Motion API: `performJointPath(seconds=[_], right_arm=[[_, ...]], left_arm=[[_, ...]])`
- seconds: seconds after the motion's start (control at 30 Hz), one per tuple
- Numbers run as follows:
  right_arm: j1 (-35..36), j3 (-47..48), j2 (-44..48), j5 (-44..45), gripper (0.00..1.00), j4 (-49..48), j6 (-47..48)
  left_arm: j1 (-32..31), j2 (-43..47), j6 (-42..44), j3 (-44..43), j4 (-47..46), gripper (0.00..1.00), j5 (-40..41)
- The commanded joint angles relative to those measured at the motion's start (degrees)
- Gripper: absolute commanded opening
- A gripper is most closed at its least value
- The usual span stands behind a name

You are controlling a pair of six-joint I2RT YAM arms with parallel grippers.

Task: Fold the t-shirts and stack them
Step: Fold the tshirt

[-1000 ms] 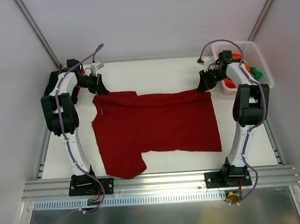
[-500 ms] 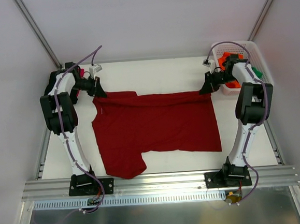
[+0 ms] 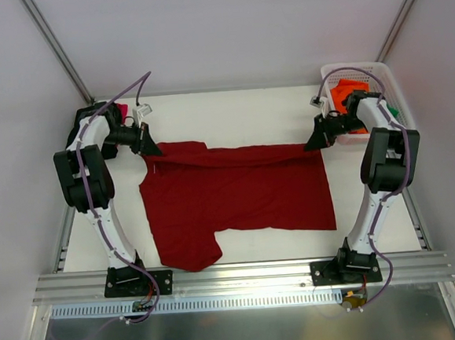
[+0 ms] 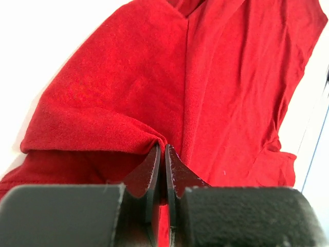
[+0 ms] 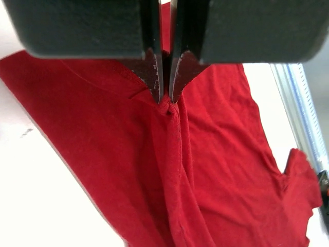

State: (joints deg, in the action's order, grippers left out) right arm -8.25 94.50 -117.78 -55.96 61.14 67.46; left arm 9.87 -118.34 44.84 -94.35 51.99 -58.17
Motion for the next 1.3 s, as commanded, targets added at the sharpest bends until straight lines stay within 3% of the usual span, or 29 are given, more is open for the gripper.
performJointPath(seconds=[0.0,0.73,0.87,1.0,1.27], right_arm=[[-0.4,-1.1,4.0,-3.4,0.0,5.2,5.4],[-1.3,-6.0,6.2,5.5,0.0,1.6,4.2],[-2.8,-7.0,6.9,5.9,0.0,-4.0,-0.8],[-3.8,-7.4,8.3,7.4,0.0,-11.9,-13.0],[-3.3,-11.5,13.2,14.3,0.0,-17.8,-16.7]], left_arm=[[0.6,4.4,4.5,2.0,3.3,0.0,-4.7],[2.5,6.0,9.3,6.0,6.5,0.0,-1.0],[4.1,5.5,8.7,5.0,6.5,0.0,-2.5],[5.1,5.0,5.8,0.9,6.5,0.0,-4.8],[5.2,7.2,5.9,2.5,6.5,0.0,-2.4]])
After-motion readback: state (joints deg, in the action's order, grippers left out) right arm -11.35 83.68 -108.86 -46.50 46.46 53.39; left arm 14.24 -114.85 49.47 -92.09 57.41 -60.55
